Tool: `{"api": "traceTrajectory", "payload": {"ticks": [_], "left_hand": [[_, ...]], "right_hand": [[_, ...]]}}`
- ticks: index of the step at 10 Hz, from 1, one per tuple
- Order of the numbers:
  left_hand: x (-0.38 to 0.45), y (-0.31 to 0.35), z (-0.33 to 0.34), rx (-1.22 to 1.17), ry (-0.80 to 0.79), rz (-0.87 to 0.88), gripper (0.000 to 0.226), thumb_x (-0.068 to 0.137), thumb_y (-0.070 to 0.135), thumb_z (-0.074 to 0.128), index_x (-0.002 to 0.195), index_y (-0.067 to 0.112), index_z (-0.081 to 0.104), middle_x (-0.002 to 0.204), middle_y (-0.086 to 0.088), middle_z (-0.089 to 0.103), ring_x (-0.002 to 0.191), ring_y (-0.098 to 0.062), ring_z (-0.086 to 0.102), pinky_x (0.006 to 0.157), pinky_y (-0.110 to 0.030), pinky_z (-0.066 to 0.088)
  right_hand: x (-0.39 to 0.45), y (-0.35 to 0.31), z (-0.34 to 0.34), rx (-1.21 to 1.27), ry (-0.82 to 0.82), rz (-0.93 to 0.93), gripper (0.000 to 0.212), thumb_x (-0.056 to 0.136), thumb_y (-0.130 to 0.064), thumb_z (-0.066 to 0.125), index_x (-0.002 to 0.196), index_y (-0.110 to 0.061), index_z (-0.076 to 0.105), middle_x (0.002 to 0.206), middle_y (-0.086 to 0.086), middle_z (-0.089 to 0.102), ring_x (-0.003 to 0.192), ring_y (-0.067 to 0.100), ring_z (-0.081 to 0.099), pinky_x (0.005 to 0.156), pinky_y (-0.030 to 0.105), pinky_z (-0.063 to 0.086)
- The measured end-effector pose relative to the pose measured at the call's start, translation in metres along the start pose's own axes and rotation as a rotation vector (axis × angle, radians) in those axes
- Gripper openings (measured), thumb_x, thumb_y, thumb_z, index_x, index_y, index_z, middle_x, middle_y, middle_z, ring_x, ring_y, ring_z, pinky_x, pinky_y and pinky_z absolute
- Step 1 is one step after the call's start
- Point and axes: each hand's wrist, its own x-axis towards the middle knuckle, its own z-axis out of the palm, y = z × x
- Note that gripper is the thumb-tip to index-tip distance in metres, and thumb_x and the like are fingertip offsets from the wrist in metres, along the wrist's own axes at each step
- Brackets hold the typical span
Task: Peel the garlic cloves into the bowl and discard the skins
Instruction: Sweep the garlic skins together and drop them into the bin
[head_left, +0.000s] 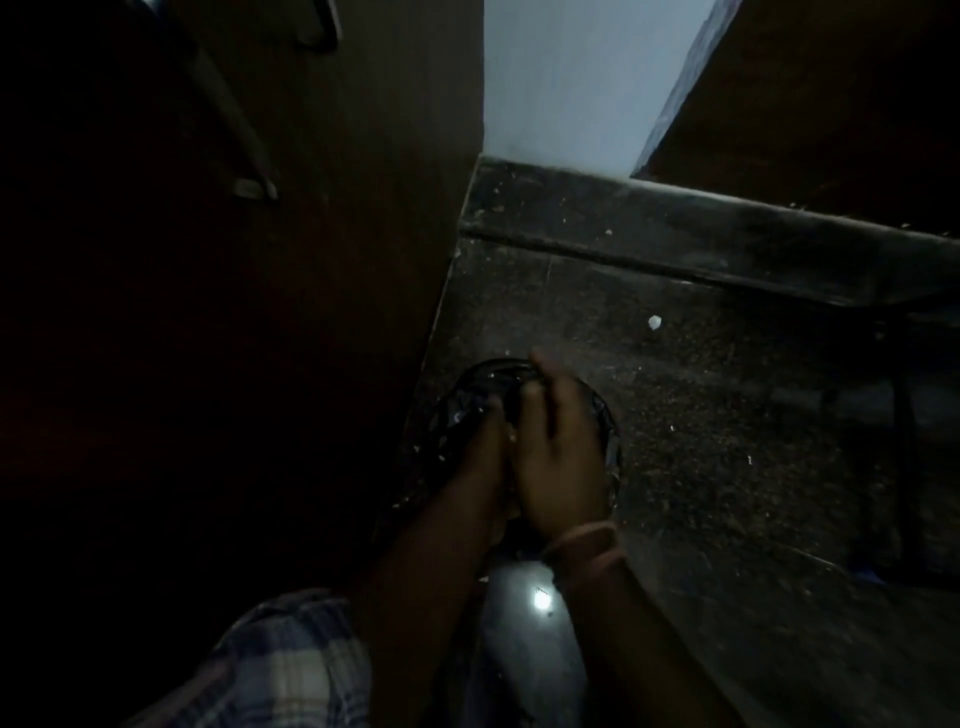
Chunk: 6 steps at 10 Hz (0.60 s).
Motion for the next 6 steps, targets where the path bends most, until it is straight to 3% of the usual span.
{"api": "traceTrajectory", "payload": {"ticks": [1,2,3,4,5,6], "left_hand": [[-0.029,0.039,0.015,-0.216,-0.077,0.026,0.058,0.105,0.051,0.033,0.145,0.011,0.049,0.151,-0.008,0.048,0.137,-0.029,0.047,0.109,-0.035,0.041],[-0.039,0.056,0.024,-0.178,0.063,0.277,0.045,0.109,0.038,0.034,0.145,0.016,0.05,0.151,0.0,0.047,0.139,-0.022,0.044,0.112,-0.034,0.037],[-0.054,0.033,0.033,0.232,0.003,0.378,0.057,0.106,0.055,0.031,0.153,0.023,0.041,0.143,0.032,0.039,0.141,-0.018,0.036,0.063,-0.001,0.026],[-0.061,0.006,0.014,0.582,-0.032,0.354,0.05,0.111,0.029,0.031,0.155,0.006,0.03,0.162,0.004,0.028,0.152,-0.027,0.023,0.082,0.0,0.03],[-0.073,0.026,0.004,0.563,0.143,0.271,0.053,0.108,0.044,0.027,0.148,0.014,0.047,0.144,0.001,0.048,0.141,-0.022,0.041,0.102,-0.012,0.022],[-0.101,0.073,0.022,0.294,0.218,0.121,0.088,0.091,0.075,0.024,0.136,0.008,0.06,0.14,-0.012,0.058,0.129,-0.035,0.055,0.113,-0.043,0.039]], "right_hand": [[-0.019,0.057,-0.014,-0.435,-0.303,0.285,0.072,0.096,-0.069,0.019,0.15,-0.029,0.045,0.157,-0.008,0.039,0.148,0.01,0.031,0.119,0.034,0.026],[-0.008,0.063,-0.038,-0.507,-0.188,0.69,0.053,0.105,-0.044,0.042,0.132,-0.002,0.062,0.137,0.024,0.059,0.129,0.037,0.055,0.104,0.038,0.044],[0.001,-0.008,-0.023,-0.416,-0.133,0.737,0.055,0.106,-0.043,0.038,0.131,0.001,0.06,0.133,0.028,0.06,0.123,0.041,0.058,0.108,0.052,0.044],[0.007,-0.074,-0.001,0.36,-0.116,0.611,0.057,0.091,-0.055,0.058,0.123,-0.009,0.07,0.121,0.016,0.071,0.115,0.034,0.066,0.105,0.052,0.048],[0.005,-0.109,-0.019,0.372,0.039,0.556,0.028,0.094,-0.042,0.061,0.097,-0.018,0.075,0.097,0.004,0.077,0.096,0.024,0.072,0.091,0.039,0.056],[-0.019,-0.125,-0.038,-0.054,0.143,0.424,0.032,0.104,-0.026,0.047,0.099,-0.01,0.074,0.102,0.01,0.074,0.095,0.028,0.068,0.088,0.035,0.053]]}}
